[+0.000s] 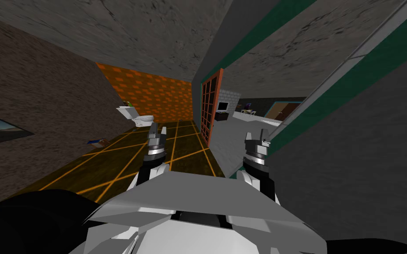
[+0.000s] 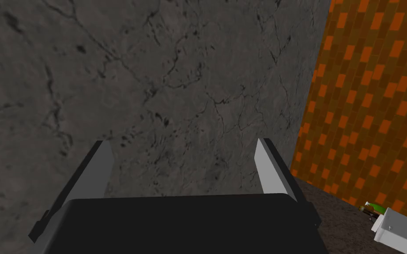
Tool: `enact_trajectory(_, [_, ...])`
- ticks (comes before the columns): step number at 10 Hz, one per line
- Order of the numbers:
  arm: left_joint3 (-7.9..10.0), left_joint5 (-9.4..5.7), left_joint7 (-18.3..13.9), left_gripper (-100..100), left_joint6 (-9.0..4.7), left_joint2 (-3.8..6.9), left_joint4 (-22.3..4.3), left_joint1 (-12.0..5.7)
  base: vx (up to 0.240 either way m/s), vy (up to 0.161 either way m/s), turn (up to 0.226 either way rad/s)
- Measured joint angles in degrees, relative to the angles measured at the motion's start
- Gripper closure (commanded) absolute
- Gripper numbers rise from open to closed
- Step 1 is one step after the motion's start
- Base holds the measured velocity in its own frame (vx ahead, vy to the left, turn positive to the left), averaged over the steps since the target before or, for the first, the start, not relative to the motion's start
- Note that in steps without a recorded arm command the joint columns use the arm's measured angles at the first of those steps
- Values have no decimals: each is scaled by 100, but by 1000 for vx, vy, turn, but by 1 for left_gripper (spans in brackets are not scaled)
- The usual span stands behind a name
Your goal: Push the door open
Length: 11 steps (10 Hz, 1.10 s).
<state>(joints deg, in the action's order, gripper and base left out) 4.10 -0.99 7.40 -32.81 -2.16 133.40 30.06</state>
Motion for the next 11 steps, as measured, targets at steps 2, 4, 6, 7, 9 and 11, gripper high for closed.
enact_trajectory(2, [-112,42,142,-100,-50,126,-233,-99,142,32,5])
enact_trajectory(4, [-290,112,330,-100,-76,223,-424,-144,139,18,0])
enact_trajectory(6, [-428,163,496,-100,-121,316,-648,-222,125,10,1])
enact_trajectory(7, [-477,183,563,-100,-160,348,-766,-269,125,18,0])
enact_trajectory(9, [-645,250,747,-100,-230,417,-1008,-340,146,8,1])
enact_trajectory(11, [-765,303,916,-100,-249,481,-1282,-496,148,28,0])
